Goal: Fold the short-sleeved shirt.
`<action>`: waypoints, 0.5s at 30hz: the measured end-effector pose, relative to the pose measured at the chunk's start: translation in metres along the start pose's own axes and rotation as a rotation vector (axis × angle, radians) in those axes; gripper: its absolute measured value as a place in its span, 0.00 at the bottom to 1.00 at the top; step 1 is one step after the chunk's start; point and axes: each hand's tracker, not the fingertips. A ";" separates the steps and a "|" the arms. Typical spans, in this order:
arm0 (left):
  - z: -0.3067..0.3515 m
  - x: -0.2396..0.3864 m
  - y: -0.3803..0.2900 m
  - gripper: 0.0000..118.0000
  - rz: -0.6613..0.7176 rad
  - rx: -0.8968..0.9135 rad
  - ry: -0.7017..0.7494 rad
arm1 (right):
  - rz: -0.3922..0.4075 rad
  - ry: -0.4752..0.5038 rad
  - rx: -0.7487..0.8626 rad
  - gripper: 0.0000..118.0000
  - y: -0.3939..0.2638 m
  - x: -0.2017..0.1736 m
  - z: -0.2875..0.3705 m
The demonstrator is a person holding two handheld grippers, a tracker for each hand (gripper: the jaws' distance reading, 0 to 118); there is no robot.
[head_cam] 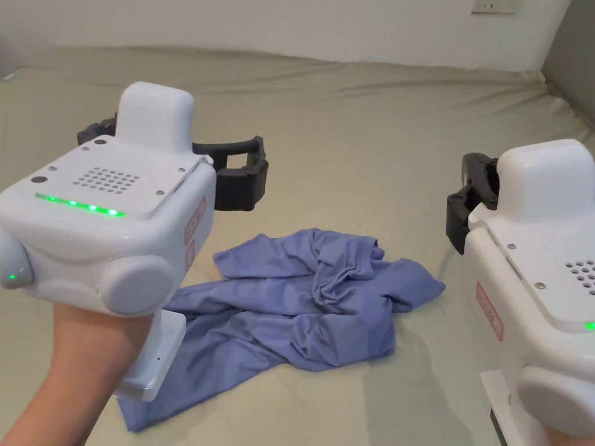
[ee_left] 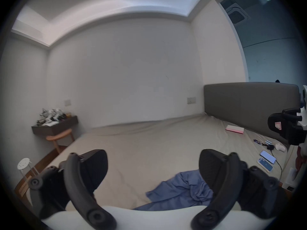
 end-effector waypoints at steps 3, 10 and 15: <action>0.029 -0.006 0.003 0.71 0.006 0.041 0.069 | -0.002 0.024 0.044 0.01 0.009 -0.010 0.007; 0.069 0.001 -0.010 0.00 0.026 0.070 0.143 | 0.008 0.062 0.097 0.01 0.014 -0.039 0.022; 0.075 0.018 -0.020 0.00 -0.041 0.061 0.149 | 0.029 0.089 0.097 0.01 0.011 -0.050 0.025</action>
